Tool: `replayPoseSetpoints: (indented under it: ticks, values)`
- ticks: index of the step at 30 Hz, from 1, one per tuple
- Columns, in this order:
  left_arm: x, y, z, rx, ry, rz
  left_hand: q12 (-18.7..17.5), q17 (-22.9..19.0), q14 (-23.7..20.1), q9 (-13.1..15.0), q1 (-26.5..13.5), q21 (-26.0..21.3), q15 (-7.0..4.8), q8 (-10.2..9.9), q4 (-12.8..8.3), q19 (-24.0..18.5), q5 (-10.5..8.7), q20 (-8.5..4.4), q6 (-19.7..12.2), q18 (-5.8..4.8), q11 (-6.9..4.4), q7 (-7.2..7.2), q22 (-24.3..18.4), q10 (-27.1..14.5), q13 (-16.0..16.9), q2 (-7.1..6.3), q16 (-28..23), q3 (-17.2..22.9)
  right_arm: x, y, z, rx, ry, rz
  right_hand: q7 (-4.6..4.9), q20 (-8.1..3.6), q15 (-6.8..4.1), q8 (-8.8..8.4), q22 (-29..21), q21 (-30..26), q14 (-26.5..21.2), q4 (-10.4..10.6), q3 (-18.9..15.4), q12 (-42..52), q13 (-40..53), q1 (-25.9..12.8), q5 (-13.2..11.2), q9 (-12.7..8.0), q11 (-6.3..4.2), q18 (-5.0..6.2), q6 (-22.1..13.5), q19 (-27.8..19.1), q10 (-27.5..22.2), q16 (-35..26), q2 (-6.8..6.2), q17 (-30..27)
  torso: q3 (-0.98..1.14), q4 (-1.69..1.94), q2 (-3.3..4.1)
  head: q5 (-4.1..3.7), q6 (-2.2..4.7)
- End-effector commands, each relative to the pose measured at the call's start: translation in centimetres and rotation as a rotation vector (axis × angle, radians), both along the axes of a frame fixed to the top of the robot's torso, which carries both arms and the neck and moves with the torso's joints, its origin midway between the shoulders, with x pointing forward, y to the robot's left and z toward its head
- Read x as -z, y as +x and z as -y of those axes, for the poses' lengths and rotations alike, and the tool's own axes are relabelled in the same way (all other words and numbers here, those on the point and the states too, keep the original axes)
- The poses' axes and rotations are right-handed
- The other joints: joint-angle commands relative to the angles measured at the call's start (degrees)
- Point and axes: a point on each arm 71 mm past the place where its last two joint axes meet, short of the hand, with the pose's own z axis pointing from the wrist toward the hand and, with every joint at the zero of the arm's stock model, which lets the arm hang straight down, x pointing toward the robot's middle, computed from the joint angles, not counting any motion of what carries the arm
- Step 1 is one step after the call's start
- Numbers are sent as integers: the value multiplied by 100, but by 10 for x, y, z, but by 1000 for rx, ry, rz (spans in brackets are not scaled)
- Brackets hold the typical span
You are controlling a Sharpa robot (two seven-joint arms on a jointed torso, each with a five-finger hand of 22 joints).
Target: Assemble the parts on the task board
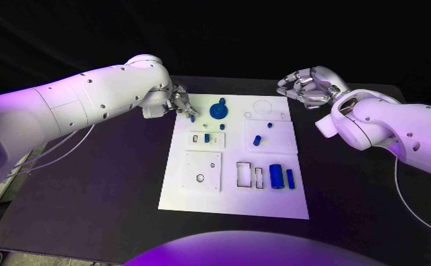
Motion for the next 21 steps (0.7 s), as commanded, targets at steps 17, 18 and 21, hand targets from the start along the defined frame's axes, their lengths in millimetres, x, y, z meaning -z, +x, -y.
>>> replayPoseSetpoints:
  ticks: [17, 18, 21]
  values:
    - [2, 0, 2, 17, -3, -20, 43, 1426, 571, -15, 411, 30, -68, 104, -75, 47, 14, -35, 154, -45, -79, -78, 154, 49, 20, 183, 25, 211, 0, 0, -2, -18, -3, -1, 7, -31, -40, 31, 574, -29, 235, 34, -14, 35, -6, -28, 20, -9, -14, 60, -28, -24, 28, -33, 11, -6, 1, 3, -5, -15, -28]
    - [2, 0, 2, 15, -5, -18, 42, 1427, 571, -14, 513, 31, -80, 117, -116, 48, 15, -43, 148, -45, -91, -90, 157, 51, 21, 220, 25, 284, 0, 0, -2, -18, -3, -1, 7, -31, -40, 31, 574, -29, 235, 34, -14, 35, -6, -28, 20, -9, -14, 60, -28, -24, 28, -33, 11, -6, 2, 3, -5, -15, -28]
    - [2, 0, 2, 13, -15, -18, 14, 1426, 571, 19, 965, 42, -110, 195, -409, 59, -29, -77, 87, -50, -118, -111, 177, 57, 7, 309, 24, 777, 0, 0, -2, -18, -3, 0, 7, -32, -41, 42, 571, -37, 235, 41, -14, 43, -2, -24, 25, -11, -14, 61, -30, -26, 33, -35, 19, -6, 2, 1, -7, -16, -34]
